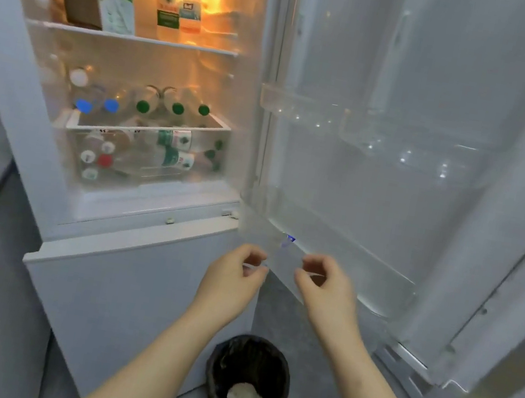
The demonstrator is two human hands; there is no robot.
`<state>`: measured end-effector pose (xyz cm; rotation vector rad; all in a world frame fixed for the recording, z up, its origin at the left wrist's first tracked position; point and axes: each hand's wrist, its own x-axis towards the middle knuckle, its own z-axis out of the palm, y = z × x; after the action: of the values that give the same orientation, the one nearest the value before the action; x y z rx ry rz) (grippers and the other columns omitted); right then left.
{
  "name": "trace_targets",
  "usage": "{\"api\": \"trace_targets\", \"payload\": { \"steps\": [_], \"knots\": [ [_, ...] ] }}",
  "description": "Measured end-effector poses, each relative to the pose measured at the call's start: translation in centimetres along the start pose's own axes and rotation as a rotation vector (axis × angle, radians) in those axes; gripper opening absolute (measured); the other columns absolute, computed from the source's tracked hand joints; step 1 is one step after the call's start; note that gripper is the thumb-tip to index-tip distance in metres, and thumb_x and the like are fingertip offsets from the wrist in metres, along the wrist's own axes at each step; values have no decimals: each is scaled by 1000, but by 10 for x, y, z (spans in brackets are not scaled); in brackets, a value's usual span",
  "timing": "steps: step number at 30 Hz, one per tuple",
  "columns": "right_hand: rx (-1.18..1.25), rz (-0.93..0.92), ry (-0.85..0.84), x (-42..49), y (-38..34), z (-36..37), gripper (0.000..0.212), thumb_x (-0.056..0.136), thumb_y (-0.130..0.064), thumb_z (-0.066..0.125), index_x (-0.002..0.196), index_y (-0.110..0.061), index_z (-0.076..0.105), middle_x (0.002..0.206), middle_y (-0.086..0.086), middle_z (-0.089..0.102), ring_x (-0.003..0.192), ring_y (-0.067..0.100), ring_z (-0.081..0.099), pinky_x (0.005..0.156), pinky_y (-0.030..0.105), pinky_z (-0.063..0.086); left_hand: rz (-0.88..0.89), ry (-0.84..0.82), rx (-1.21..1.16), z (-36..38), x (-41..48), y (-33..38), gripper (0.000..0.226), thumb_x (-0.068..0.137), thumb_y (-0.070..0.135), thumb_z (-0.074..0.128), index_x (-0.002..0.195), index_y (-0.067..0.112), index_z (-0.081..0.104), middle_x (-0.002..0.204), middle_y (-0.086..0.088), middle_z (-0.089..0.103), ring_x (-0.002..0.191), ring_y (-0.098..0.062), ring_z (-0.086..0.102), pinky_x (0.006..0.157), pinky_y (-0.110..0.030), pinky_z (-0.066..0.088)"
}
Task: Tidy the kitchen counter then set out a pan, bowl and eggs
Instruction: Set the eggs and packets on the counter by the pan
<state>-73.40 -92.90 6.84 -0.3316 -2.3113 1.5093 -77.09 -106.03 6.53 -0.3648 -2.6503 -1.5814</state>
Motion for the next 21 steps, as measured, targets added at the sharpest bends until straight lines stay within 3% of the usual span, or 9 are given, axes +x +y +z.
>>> {"api": "trace_targets", "payload": {
  "steps": [3,6,8,10,14,17,21],
  "knots": [
    [20,-35,61,32,-5,-16,13,87,-11,57,95,-21,56,86,-18,57,76,3,56,69,18,43,65,23,-109,12,37,18,22,89,13,57,82,34,55,82,23,58,76,3,57,67,-7,41],
    [-39,-17,53,64,0,-28,14,88,-13,56,101,-19,58,94,-10,59,81,13,55,75,23,41,95,48,-217,19,70,33,28,88,9,56,78,35,57,80,14,63,83,-17,63,78,-28,49],
    [-175,33,-9,89,15,-34,22,89,-12,53,110,-15,59,104,-1,61,87,15,54,77,22,38,119,8,-185,28,98,42,21,89,9,56,82,29,59,82,7,64,85,-19,63,82,-32,49],
    [-359,77,-110,106,31,-34,29,90,-10,49,118,-13,57,119,4,60,98,17,55,81,22,38,119,-72,-36,37,125,42,13,90,13,54,95,22,62,94,2,64,88,-17,59,85,-29,46],
    [-652,150,-336,122,54,-31,42,92,-3,42,132,-15,48,137,7,49,126,22,46,95,22,37,69,-416,555,59,169,29,33,93,14,45,125,16,54,126,-6,56,111,-22,55,83,-23,39],
    [-801,182,-489,124,61,-31,46,93,-4,43,136,-19,44,140,10,45,128,24,44,97,25,38,24,-554,775,66,193,22,44,92,7,44,135,13,43,134,-11,50,117,-26,53,82,-25,41],
    [-903,287,-584,128,73,-37,48,93,-6,43,135,-28,46,142,6,45,128,24,45,101,29,37,36,-721,993,79,215,14,55,92,13,51,143,13,32,142,-9,43,124,-26,48,95,-28,41]
  ]
}}
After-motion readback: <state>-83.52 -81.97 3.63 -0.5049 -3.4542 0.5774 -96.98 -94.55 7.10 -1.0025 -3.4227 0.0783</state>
